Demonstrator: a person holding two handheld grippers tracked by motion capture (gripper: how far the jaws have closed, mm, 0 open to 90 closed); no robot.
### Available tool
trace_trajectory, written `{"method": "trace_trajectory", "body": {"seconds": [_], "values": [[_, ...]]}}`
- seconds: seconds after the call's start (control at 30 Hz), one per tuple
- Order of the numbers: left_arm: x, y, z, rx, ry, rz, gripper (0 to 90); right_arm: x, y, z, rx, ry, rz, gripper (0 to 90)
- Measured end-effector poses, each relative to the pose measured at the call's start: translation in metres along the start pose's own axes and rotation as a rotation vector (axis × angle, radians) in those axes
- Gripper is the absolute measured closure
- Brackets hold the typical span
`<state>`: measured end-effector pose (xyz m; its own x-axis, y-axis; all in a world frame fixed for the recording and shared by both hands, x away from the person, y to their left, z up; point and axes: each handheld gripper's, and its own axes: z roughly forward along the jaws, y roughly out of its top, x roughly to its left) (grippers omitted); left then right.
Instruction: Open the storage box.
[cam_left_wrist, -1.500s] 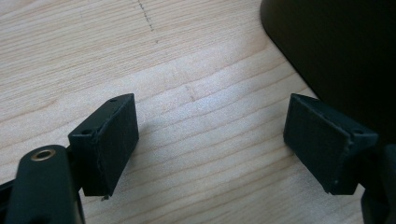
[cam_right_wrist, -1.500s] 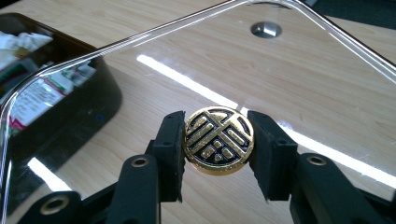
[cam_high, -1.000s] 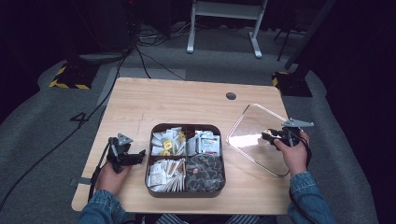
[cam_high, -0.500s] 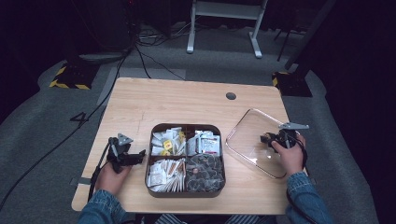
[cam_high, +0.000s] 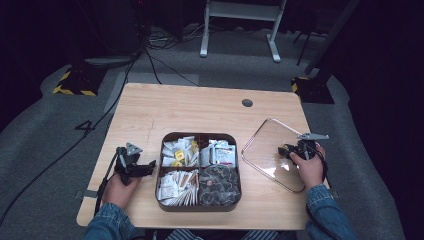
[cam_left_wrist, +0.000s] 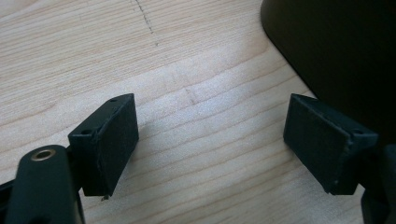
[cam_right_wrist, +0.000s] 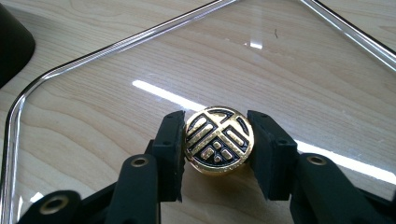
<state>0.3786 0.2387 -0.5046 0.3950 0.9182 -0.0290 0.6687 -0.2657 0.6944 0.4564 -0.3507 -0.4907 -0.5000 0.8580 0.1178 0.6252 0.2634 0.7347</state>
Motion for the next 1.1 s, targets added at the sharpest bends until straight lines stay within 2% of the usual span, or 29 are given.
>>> {"method": "trace_trajectory", "body": {"seconds": [0.1,0.13,0.23,0.4,0.5,0.6,0.67,0.8,1.1], "values": [[0.000,0.000,0.000,0.001,0.001,0.000,18.4,-0.001,0.000,-0.001,-0.005,0.010,0.008,57.3],[0.000,0.000,0.000,0.001,0.001,0.001,18.4,-0.001,0.000,-0.004,-0.038,0.018,0.021,52.6],[0.000,0.000,0.000,0.001,0.001,0.001,18.4,-0.001,0.004,-0.010,-0.064,0.015,0.025,48.4],[0.000,0.000,0.000,0.001,0.001,0.001,18.4,0.002,0.008,-0.016,-0.081,0.024,0.025,47.6],[0.000,0.000,0.000,0.001,0.001,-0.001,18.4,0.007,0.013,-0.020,-0.090,0.039,0.019,50.1],[0.000,0.000,0.000,0.001,0.001,0.000,18.4,0.015,0.020,-0.025,-0.111,0.064,-0.006,52.3],[0.000,0.000,0.000,0.001,0.001,0.000,18.3,0.017,0.021,-0.026,-0.117,0.071,-0.008,52.5],[0.000,0.000,0.000,0.002,0.000,0.003,18.3,0.027,0.027,-0.033,-0.169,0.084,-0.009,52.4],[0.000,0.000,0.000,0.002,0.000,0.003,18.4,0.045,0.038,-0.044,-0.261,0.115,-0.080,50.8]]}}
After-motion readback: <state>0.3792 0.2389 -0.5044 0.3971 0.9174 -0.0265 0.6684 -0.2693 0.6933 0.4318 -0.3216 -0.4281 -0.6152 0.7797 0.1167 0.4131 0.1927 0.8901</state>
